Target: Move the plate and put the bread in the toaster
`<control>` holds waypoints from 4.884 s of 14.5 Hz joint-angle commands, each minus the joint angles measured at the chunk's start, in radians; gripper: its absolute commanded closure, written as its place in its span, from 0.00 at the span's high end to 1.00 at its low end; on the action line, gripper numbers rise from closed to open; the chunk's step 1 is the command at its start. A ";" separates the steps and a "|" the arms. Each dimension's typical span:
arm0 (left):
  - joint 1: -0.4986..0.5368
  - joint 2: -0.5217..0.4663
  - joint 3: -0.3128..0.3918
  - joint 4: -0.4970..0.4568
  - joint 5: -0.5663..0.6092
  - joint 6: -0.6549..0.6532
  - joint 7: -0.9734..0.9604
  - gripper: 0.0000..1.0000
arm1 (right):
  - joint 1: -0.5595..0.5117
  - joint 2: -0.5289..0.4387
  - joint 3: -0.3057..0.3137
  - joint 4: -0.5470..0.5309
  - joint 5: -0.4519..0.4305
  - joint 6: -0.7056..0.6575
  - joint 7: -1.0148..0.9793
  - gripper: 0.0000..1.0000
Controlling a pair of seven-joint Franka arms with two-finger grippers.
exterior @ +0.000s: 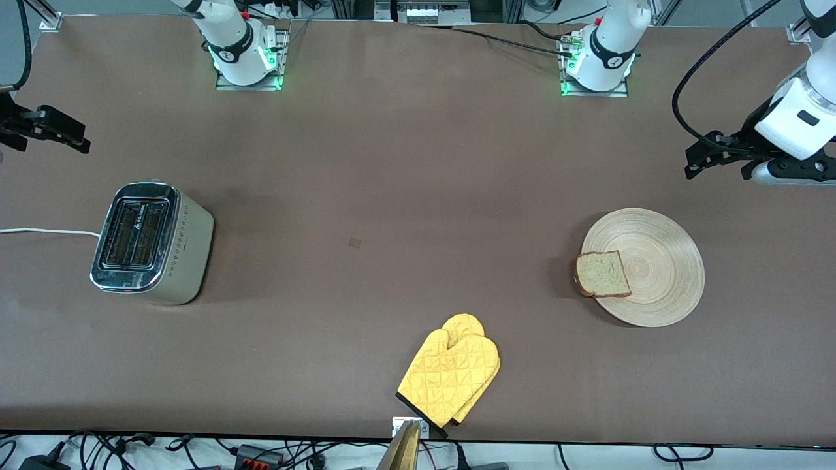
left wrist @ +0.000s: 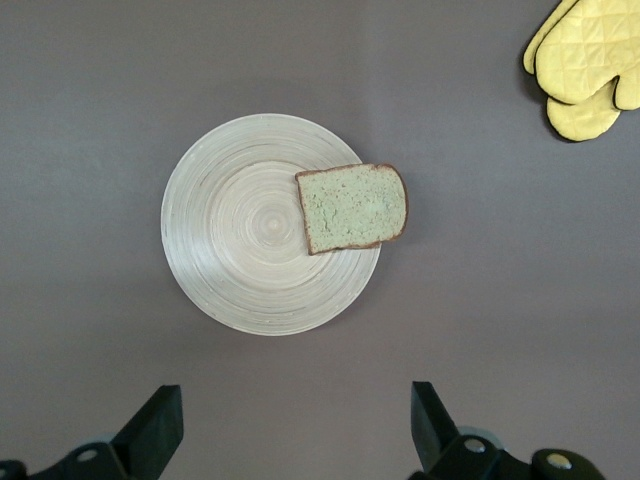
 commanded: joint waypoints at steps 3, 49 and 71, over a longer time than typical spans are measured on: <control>0.014 0.050 0.008 0.078 0.024 -0.095 -0.010 1.00 | -0.001 -0.005 0.003 0.010 0.004 -0.015 -0.017 1.00; 0.633 0.994 -0.003 0.267 -0.840 -0.029 1.174 0.08 | -0.004 0.002 -0.003 0.053 0.060 -0.018 -0.020 1.00; 0.567 0.666 -0.374 -0.297 -1.119 0.369 0.869 0.01 | -0.003 0.004 0.003 0.055 0.079 -0.010 -0.020 1.00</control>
